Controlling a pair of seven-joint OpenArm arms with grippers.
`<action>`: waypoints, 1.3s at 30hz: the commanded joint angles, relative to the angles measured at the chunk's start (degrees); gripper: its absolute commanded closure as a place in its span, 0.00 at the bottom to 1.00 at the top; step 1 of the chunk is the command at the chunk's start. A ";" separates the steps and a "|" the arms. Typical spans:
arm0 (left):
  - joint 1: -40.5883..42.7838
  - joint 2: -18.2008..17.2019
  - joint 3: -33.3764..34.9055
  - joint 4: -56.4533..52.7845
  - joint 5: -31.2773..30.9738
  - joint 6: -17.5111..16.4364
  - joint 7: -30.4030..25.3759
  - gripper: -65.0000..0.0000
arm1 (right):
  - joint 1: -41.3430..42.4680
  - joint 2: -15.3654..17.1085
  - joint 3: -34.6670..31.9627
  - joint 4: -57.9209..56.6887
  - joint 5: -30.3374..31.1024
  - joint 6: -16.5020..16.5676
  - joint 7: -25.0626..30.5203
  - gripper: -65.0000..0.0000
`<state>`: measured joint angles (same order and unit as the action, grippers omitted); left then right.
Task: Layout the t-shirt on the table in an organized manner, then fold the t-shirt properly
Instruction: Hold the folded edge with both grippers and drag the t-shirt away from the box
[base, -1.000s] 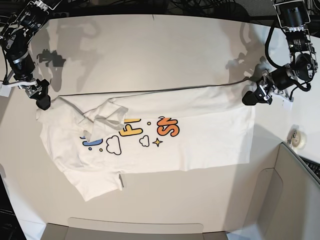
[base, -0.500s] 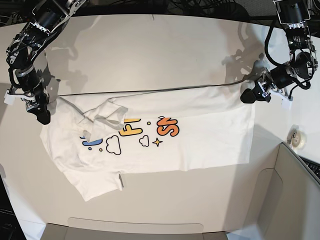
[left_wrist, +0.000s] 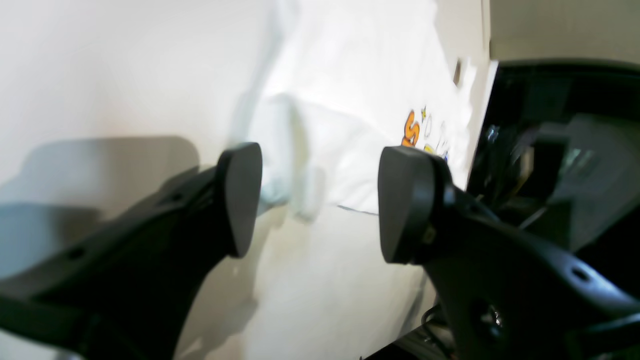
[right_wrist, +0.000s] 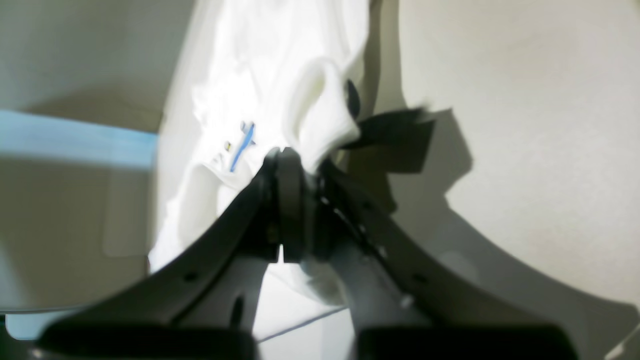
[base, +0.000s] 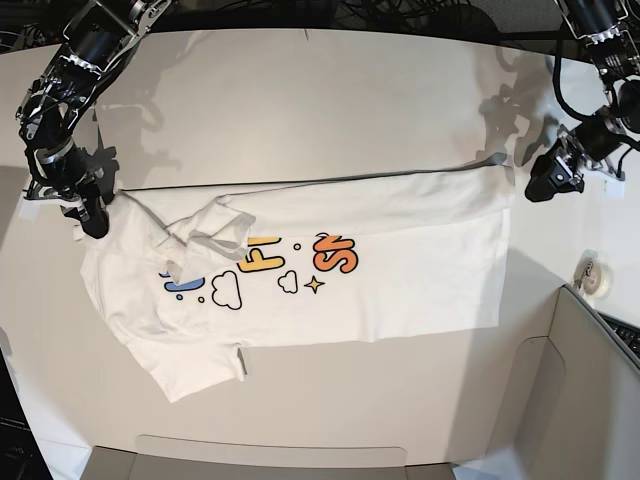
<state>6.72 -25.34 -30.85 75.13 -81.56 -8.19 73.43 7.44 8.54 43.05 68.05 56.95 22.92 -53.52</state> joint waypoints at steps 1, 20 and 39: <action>-0.17 -0.28 -0.14 0.78 -1.74 -0.30 0.55 0.47 | -0.10 -0.49 -0.45 -0.32 0.24 -0.72 -2.00 1.00; -1.93 7.98 0.13 0.69 6.44 9.55 -3.14 0.40 | -0.89 -0.58 -0.54 -0.05 0.50 -0.72 -2.00 1.00; -8.00 9.83 0.13 -13.20 6.44 9.20 -3.58 0.78 | -1.77 -0.58 -0.45 0.21 0.41 -0.63 -4.37 1.00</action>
<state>-1.58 -16.21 -31.20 63.24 -77.41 2.13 73.47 6.22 8.43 42.87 68.62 58.28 23.79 -54.83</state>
